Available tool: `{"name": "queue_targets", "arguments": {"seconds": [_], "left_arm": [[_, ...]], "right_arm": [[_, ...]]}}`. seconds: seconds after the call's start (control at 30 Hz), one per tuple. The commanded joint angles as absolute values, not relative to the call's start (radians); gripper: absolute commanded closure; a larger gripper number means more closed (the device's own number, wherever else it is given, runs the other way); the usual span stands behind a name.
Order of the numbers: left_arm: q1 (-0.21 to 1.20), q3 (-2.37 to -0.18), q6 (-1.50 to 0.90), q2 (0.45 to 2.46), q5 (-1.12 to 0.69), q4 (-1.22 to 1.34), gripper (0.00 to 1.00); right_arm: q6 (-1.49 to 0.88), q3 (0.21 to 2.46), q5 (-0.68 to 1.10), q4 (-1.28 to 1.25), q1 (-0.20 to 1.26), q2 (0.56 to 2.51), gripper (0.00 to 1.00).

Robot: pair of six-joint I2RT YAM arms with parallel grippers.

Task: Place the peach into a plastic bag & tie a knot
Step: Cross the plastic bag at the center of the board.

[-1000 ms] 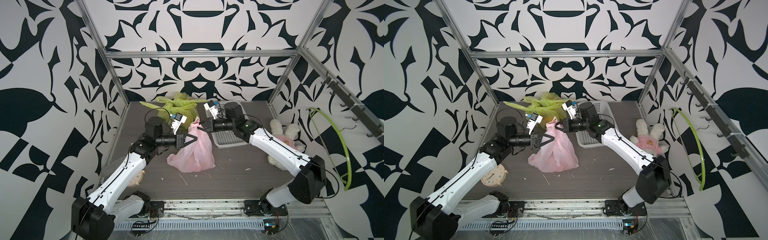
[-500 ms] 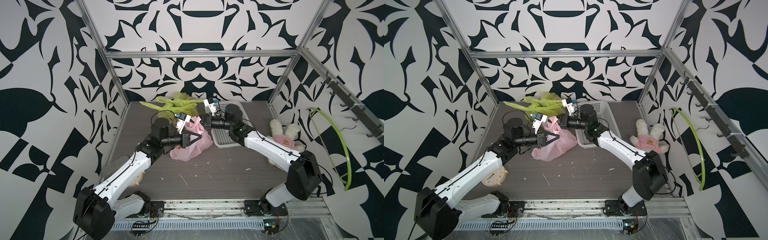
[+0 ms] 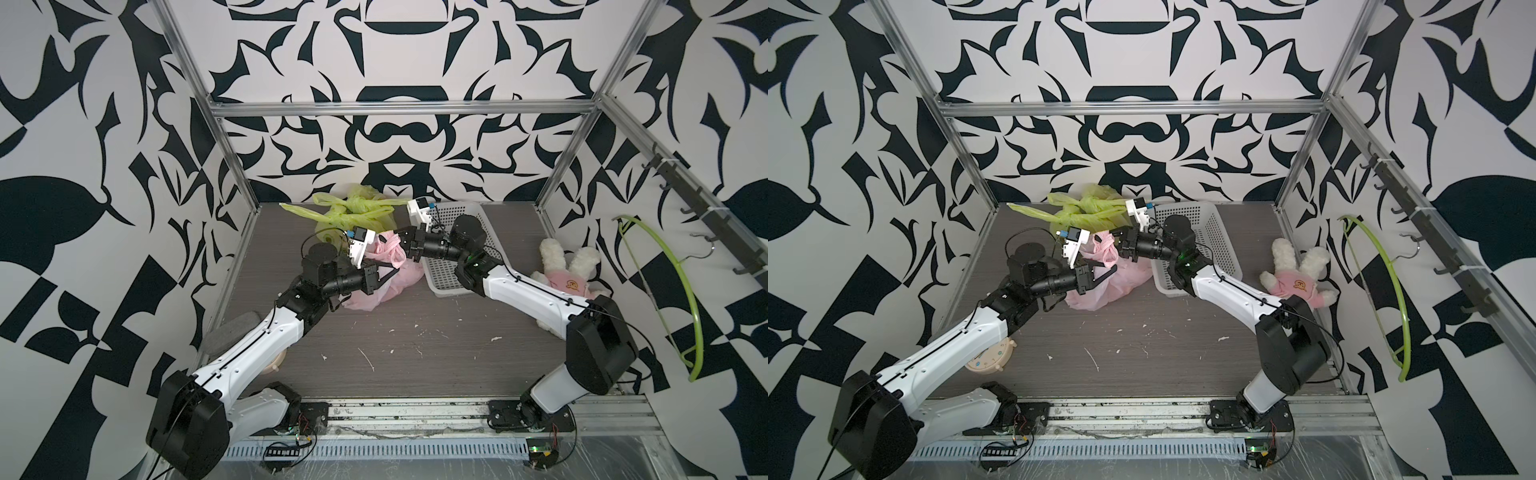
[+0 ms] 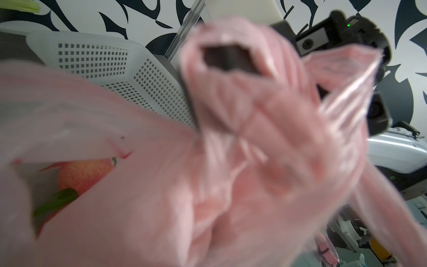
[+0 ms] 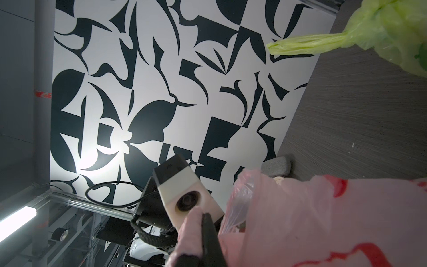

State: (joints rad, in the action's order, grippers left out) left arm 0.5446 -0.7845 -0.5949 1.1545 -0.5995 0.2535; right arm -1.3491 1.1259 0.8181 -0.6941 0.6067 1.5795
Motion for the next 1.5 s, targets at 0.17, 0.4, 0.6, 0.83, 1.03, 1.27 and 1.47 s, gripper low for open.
{"name": "queue_targets", "arguments": {"seconds": [0.17,0.4,0.6,0.83,1.03,1.27,1.47], "left_arm": [[0.551,-0.735,-0.627,1.226,-0.564,0.170,1.00],[0.532,-0.748,-0.628,1.200,-0.512,0.093,0.97],[0.532,-0.796,-0.602,1.125,-0.513,-0.032,0.79],[0.532,-0.829,-0.555,1.012,-0.504,-0.220,0.53],[0.532,-0.873,-0.511,0.877,-0.465,-0.377,0.41],[0.506,-0.988,-0.457,0.791,-0.425,-0.521,0.35],[0.473,-1.066,-0.433,0.777,-0.424,-0.573,0.32]], "right_arm": [[-1.444,1.164,0.843,-0.951,0.614,1.510,1.00],[-1.401,1.167,0.884,-0.914,0.614,1.499,1.00],[-1.181,1.211,0.894,-0.646,0.612,1.491,1.00],[-1.101,1.251,0.900,-0.572,0.611,1.533,1.00],[-1.083,1.267,0.908,-0.569,0.608,1.562,1.00],[-1.076,1.285,0.919,-0.563,0.608,1.584,1.00],[-1.075,1.289,0.931,-0.562,0.608,1.586,1.00]]}}
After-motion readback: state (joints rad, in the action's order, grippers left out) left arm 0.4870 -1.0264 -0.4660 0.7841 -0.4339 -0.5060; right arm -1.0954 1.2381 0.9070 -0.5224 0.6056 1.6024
